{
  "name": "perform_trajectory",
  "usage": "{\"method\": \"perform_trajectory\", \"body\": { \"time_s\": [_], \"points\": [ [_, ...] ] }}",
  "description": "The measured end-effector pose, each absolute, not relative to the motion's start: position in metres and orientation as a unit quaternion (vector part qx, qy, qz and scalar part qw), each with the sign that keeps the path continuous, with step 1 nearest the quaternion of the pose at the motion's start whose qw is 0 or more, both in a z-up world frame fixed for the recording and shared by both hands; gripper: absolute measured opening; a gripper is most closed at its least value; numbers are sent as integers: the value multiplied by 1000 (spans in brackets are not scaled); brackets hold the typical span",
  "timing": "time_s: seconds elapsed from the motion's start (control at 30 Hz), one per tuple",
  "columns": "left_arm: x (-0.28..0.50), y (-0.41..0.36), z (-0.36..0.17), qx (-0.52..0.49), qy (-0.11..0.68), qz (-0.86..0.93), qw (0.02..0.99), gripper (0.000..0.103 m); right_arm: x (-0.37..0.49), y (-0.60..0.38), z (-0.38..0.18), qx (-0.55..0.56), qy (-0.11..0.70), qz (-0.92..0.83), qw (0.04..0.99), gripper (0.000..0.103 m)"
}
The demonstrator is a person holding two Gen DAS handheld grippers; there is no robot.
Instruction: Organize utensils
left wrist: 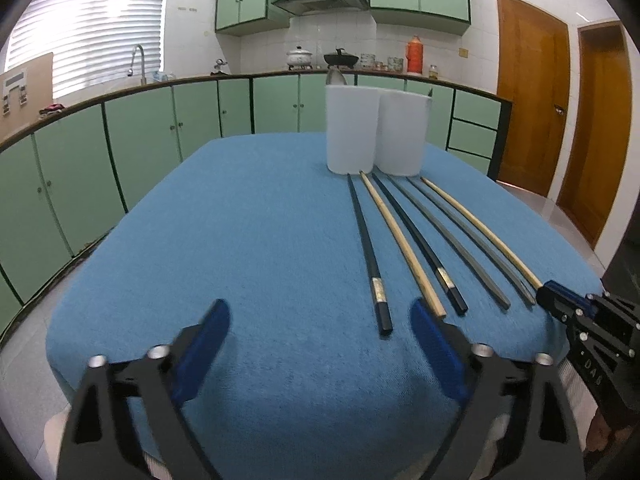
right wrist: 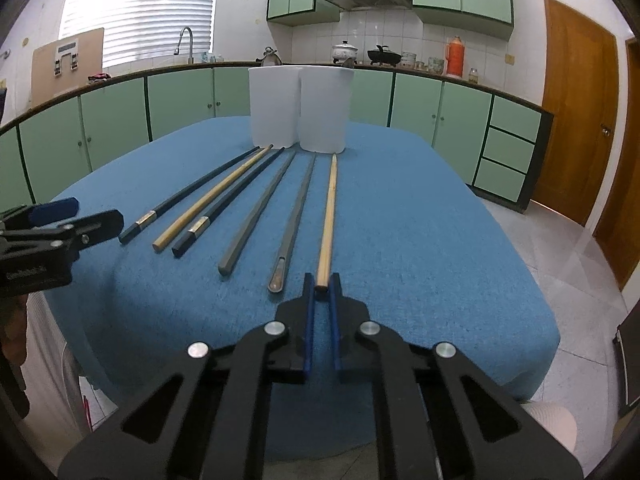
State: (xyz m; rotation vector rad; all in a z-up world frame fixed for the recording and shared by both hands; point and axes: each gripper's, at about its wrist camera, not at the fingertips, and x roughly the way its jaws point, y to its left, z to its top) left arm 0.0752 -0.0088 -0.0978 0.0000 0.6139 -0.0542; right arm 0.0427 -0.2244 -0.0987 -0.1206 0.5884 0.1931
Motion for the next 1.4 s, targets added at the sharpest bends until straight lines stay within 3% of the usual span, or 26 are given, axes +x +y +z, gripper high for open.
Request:
{"method": "perform_trajectory", "body": {
  "time_s": [0.03, 0.37, 0.67, 0.83, 1.4],
  "points": [
    [77, -9, -100, 1, 308, -30, 951, 72, 43, -225, -98, -58, 290, 95, 951, 6],
    [76, -16, -104, 11, 319, -44, 947, 56, 46, -226, -98, -50, 293, 98, 950, 6],
    [74, -26, -104, 3, 324, -71, 943, 30, 46, -228, -100, -39, 293, 102, 950, 7],
    [75, -30, -105, -2, 326, -77, 942, 10, 47, -230, -101, -33, 291, 102, 951, 7],
    [66, -21, -77, -11, 287, -53, 956, 6, 40, -227, -73, -58, 257, 94, 960, 6]
  ]
}}
